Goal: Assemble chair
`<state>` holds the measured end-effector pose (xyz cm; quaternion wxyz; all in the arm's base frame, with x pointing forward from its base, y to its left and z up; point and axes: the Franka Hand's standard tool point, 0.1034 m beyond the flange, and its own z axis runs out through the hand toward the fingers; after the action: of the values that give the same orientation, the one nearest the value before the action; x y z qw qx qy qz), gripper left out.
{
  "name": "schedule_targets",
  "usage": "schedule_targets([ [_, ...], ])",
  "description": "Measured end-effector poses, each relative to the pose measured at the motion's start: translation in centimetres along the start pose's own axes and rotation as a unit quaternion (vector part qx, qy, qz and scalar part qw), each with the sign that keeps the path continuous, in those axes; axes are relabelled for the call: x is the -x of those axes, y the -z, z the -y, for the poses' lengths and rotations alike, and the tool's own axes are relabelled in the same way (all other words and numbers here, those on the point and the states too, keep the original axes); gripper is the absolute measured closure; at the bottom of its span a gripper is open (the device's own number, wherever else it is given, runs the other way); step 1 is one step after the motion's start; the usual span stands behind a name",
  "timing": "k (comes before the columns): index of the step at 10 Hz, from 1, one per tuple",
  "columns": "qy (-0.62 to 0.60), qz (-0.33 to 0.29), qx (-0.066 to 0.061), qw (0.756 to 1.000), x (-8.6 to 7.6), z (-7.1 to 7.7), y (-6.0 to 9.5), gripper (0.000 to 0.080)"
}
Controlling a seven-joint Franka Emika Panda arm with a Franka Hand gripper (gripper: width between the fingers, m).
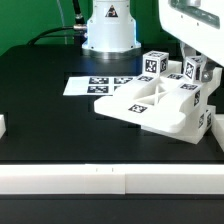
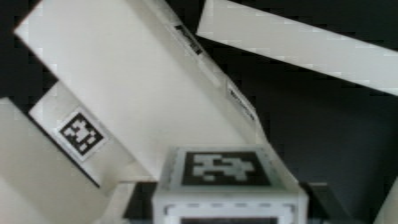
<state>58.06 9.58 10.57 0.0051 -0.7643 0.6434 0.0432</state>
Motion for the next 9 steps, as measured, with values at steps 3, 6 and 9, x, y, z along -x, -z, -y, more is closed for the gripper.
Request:
schedule_targets([
  [3, -0.097, 0.003, -0.001, 0.995, 0.2, 0.03, 0.0, 0.0528],
  [6, -0.13, 0.004, 0.0, 0.992, 0.28, 0.01, -0.08, 0.0271],
  [9, -0.054, 0.003, 0.003, 0.999, 0.28, -0.09, -0.13, 0.0157],
])
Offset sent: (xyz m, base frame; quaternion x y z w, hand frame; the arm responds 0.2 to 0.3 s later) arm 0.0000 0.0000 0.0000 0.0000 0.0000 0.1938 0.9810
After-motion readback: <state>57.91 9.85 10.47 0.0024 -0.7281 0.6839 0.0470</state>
